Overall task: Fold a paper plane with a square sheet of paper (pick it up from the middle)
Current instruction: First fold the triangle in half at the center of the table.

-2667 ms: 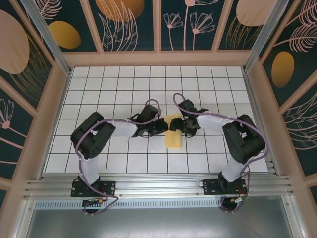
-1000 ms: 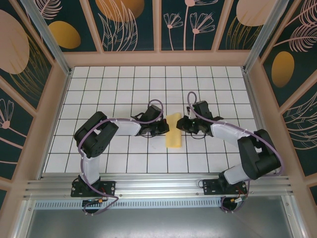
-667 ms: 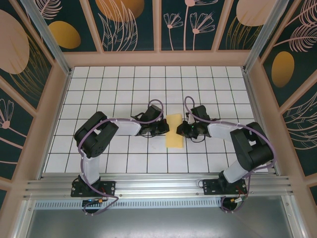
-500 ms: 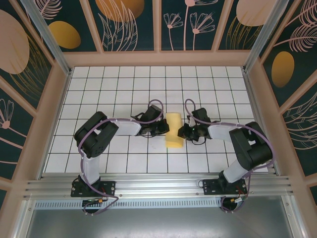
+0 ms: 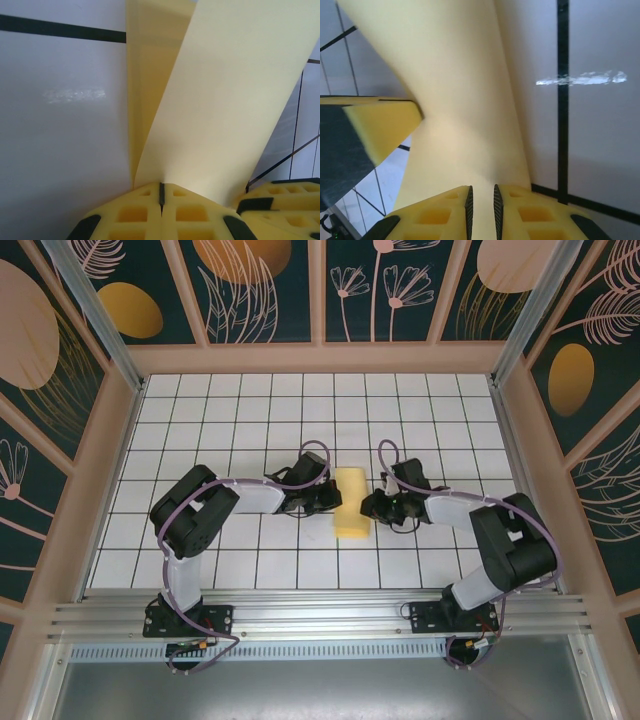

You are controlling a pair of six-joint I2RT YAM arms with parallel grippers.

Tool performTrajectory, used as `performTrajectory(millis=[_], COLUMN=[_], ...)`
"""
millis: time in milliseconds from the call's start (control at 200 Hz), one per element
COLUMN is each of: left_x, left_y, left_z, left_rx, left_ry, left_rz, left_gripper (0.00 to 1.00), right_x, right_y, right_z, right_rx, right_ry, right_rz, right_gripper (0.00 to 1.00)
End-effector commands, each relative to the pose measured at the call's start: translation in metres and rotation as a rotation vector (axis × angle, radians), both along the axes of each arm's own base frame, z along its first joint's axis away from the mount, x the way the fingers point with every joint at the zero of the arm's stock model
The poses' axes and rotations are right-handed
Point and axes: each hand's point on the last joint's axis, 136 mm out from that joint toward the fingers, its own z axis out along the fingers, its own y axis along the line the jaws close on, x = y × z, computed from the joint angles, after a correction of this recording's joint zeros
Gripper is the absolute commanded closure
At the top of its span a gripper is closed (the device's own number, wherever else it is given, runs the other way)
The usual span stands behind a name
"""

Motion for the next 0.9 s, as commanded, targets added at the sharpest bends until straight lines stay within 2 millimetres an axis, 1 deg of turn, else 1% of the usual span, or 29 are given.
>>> performTrajectory(millis=[0,130,265,450,565,806,896], left_x=[-0.015,-0.016,-0.016,-0.014,-0.014,-0.017,-0.018], left_y=[0.023,0.023,0.023,0.023,0.024,0.027,0.026], left_z=[-0.041,-0.044,-0.045,-0.046,-0.047,-0.051,-0.052], left_rx=[0.137,0.134,0.135,0.138,0.136,0.15,0.148], left_ry=[0.068,0.071,0.069,0.065,0.069,0.078,0.081], left_rz=[0.005,0.007,0.006,0.012,0.018,0.018,0.012], left_gripper=[1.0,1.0,1.0,1.0,1.0,1.0,1.0], right_x=[-0.002,-0.005,-0.005,-0.008,-0.009,-0.014,-0.015], right_y=[0.003,0.008,0.007,0.007,0.012,0.02,0.014], right_z=[0.013,0.022,0.03,0.034,0.036,0.028,0.018], right_rx=[0.03,0.067,0.076,0.092,0.126,0.179,0.135], right_ry=[-0.032,-0.054,-0.08,-0.078,-0.074,-0.025,-0.016], right_rz=[0.03,0.049,0.04,0.041,0.047,0.068,0.052], right_gripper=[0.77,0.75,0.75,0.75,0.77,0.82,0.82])
